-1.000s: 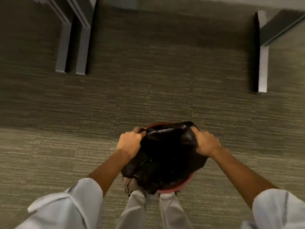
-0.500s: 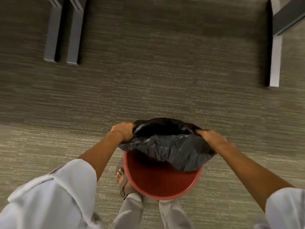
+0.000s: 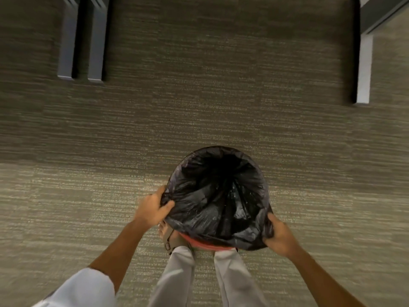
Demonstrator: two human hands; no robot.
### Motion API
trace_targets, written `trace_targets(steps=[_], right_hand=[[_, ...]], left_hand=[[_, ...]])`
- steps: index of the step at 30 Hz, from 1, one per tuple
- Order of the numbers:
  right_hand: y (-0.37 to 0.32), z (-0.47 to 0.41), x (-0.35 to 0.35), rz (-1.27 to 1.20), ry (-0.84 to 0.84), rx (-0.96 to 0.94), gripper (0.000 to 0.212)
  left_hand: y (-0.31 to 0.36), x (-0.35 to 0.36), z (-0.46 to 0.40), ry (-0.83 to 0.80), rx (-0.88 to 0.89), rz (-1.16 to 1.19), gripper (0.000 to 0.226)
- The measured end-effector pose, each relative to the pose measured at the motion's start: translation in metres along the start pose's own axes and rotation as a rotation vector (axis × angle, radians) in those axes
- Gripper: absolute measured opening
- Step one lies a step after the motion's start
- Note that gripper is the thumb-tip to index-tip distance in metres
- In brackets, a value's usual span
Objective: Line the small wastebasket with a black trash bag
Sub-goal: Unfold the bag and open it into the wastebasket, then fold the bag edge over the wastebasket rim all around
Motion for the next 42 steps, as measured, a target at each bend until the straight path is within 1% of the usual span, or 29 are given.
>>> trace_targets(steps=[4, 7, 8, 10, 12, 14, 16, 17, 19, 20, 21, 22, 24, 26, 28, 29, 30, 32, 34, 36, 39, 42], right_hand=[[0.008, 0.007, 0.032, -0.134, 0.063, 0.017, 0.056], [0.007, 0.011, 0.051, -0.223, 0.082, 0.032, 0.058], [0.007, 0.012, 0.056, -0.236, 0.08, 0.044, 0.058], [0.007, 0.015, 0.064, -0.25, 0.083, 0.074, 0.057], [0.009, 0.014, 0.069, -0.266, 0.118, 0.111, 0.052], [0.009, 0.009, 0.07, -0.285, 0.134, 0.165, 0.04], [0.006, 0.004, 0.07, -0.343, 0.116, 0.246, 0.027], [0.004, 0.001, 0.07, -0.384, 0.112, 0.283, 0.023], [0.004, -0.005, 0.072, -0.46, 0.117, 0.343, 0.025], [0.003, -0.007, 0.072, -0.51, 0.115, 0.369, 0.025], [0.004, -0.01, 0.073, -0.602, 0.113, 0.4, 0.023], [0.003, -0.011, 0.074, -0.752, 0.113, 0.442, 0.021], [0.002, -0.013, 0.072, -1.083, 0.135, 0.53, 0.021], [0.001, -0.014, 0.065, -1.327, 0.153, 0.531, 0.024], [0.002, -0.014, 0.058, -1.48, 0.161, 0.466, 0.026], [0.003, -0.014, 0.055, -1.506, 0.157, 0.433, 0.028], [0.003, -0.014, 0.053, -1.504, 0.154, 0.407, 0.031], [0.001, -0.016, 0.051, -1.489, 0.156, 0.372, 0.032], [-0.001, -0.018, 0.051, -1.504, 0.162, 0.35, 0.032], [-0.001, -0.021, 0.048, -1.507, 0.157, 0.338, 0.031], [0.001, -0.025, 0.041, -1.45, 0.107, 0.326, 0.027], [0.003, -0.03, 0.034, -1.357, 0.1, 0.363, 0.026]], left_hand=[[-0.012, 0.014, 0.012, 0.021, -0.128, 0.29, 0.029], [-0.021, 0.022, 0.022, 0.007, -0.208, 0.413, 0.011], [-0.025, 0.025, 0.027, 0.01, -0.242, 0.456, 0.009], [-0.032, 0.028, 0.035, 0.024, -0.331, 0.571, 0.009], [-0.038, 0.03, 0.039, 0.059, -0.43, 0.696, 0.013], [-0.045, 0.032, 0.034, 0.093, -0.541, 0.858, 0.021], [-0.048, 0.034, 0.025, 0.122, -0.656, 1.017, 0.026], [-0.049, 0.036, 0.019, 0.144, -0.707, 1.084, 0.025], [-0.048, 0.04, 0.008, 0.191, -0.781, 1.189, 0.016], [-0.046, 0.043, 0.004, 0.203, -0.79, 1.217, 0.011], [-0.044, 0.045, 0.0, 0.201, -0.781, 1.22, 0.013], [-0.04, 0.047, -0.002, 0.191, -0.756, 1.21, 0.016], [-0.031, 0.049, -0.004, 0.159, -0.678, 1.16, 0.012], [-0.021, 0.049, -0.002, 0.144, -0.633, 1.175, 0.026], [-0.01, 0.049, 0.0, 0.148, -0.589, 1.278, 0.042], [-0.007, 0.049, 0.002, 0.158, -0.572, 1.313, 0.044], [-0.005, 0.05, 0.003, 0.171, -0.559, 1.321, 0.04], [-0.004, 0.052, 0.005, 0.186, -0.527, 1.262, 0.028], [-0.007, 0.055, 0.004, 0.173, -0.509, 1.218, 0.025], [-0.009, 0.056, 0.004, 0.129, -0.534, 1.224, 0.026], [-0.01, 0.056, 0.001, 0.067, -0.613, 1.258, 0.032], [-0.015, 0.053, -0.004, 0.054, -0.668, 1.32, 0.035]])
Point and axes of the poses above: each hand's wrist, its own z-axis away from the middle knuckle, its own x-axis out of the palm, y = z × x, the point moved 1 cm from there along -z, towards the middle knuckle, and after that the axes turned 1 degree about -x, right-handed, at the moved point
